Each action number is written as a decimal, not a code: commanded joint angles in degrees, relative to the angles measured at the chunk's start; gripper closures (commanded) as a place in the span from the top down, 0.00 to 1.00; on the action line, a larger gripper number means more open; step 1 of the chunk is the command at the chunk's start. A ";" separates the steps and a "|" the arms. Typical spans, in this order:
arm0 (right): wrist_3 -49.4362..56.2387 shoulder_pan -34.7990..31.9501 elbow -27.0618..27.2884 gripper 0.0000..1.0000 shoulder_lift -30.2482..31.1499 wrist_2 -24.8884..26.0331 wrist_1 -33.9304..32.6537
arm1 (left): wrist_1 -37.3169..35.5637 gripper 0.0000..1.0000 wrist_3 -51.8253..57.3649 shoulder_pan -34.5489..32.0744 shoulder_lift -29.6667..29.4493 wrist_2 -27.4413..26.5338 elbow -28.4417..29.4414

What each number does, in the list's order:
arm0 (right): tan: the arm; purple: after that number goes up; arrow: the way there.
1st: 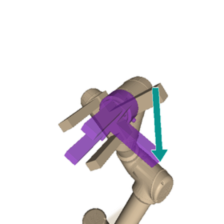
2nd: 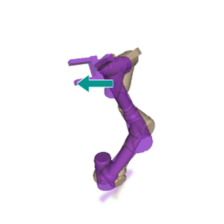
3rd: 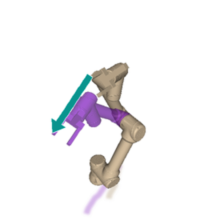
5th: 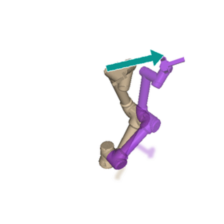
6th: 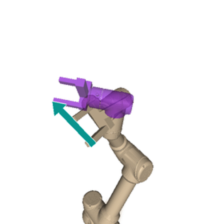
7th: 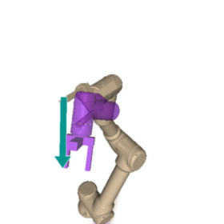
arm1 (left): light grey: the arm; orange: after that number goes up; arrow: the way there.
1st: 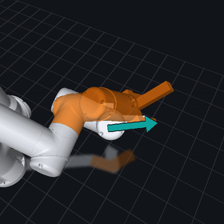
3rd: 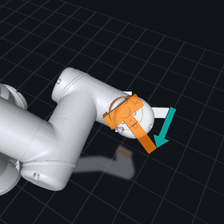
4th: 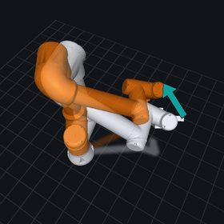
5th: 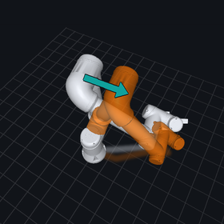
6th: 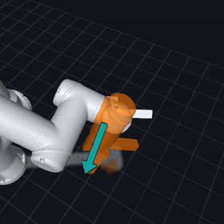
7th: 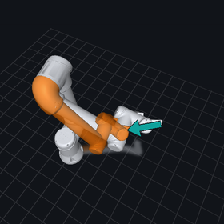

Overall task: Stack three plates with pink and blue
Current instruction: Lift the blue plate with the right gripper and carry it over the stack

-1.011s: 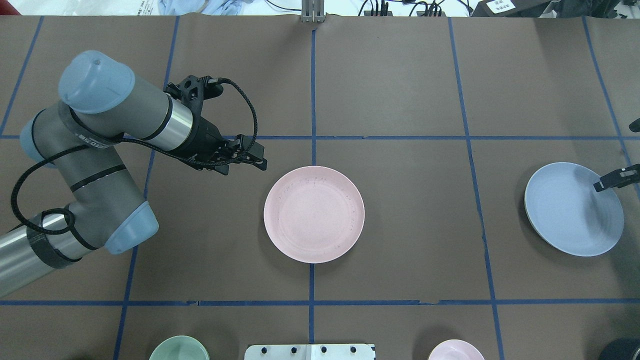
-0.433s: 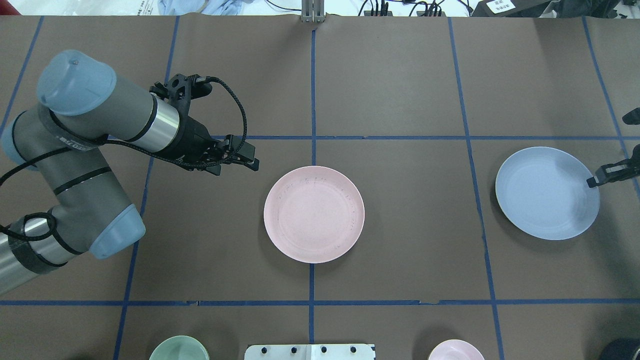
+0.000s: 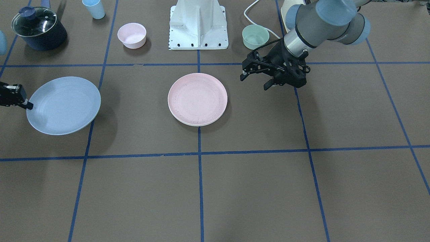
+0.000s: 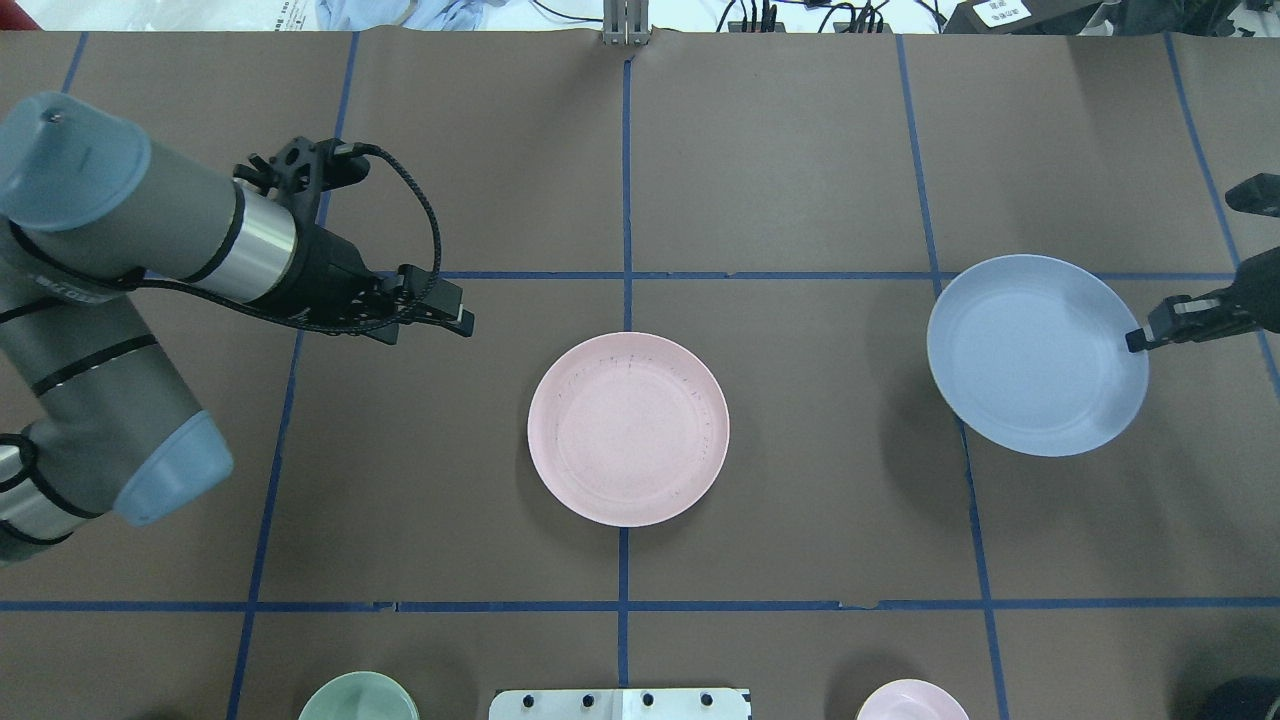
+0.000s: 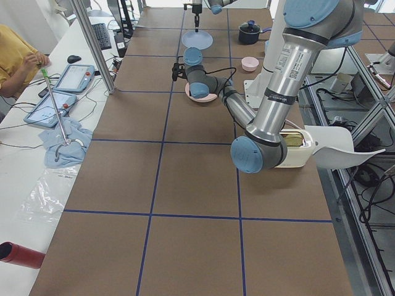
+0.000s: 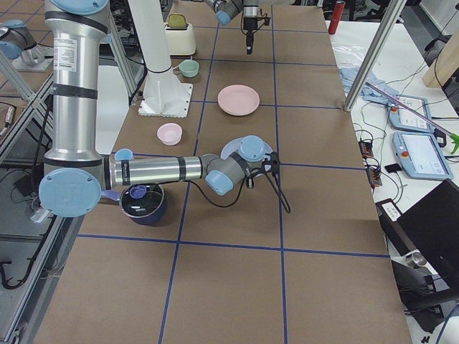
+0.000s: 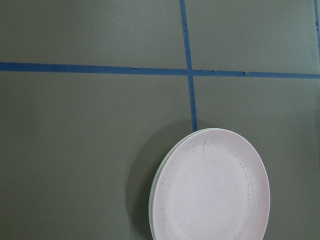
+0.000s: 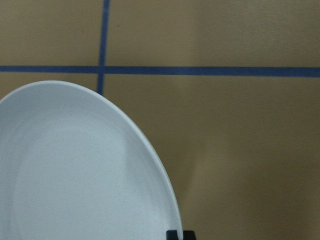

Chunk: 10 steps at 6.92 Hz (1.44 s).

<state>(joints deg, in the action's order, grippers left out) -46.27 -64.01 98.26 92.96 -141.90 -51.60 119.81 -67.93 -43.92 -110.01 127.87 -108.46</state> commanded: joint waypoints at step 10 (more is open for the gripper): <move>-42.19 32.28 -2.34 0.37 -25.79 24.12 -0.87 | -0.89 1.00 8.96 -5.91 6.65 3.35 -2.55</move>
<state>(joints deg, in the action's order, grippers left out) -84.22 -32.15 98.84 69.69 -118.83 -52.49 118.92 -58.75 -49.90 -103.42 131.29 -110.94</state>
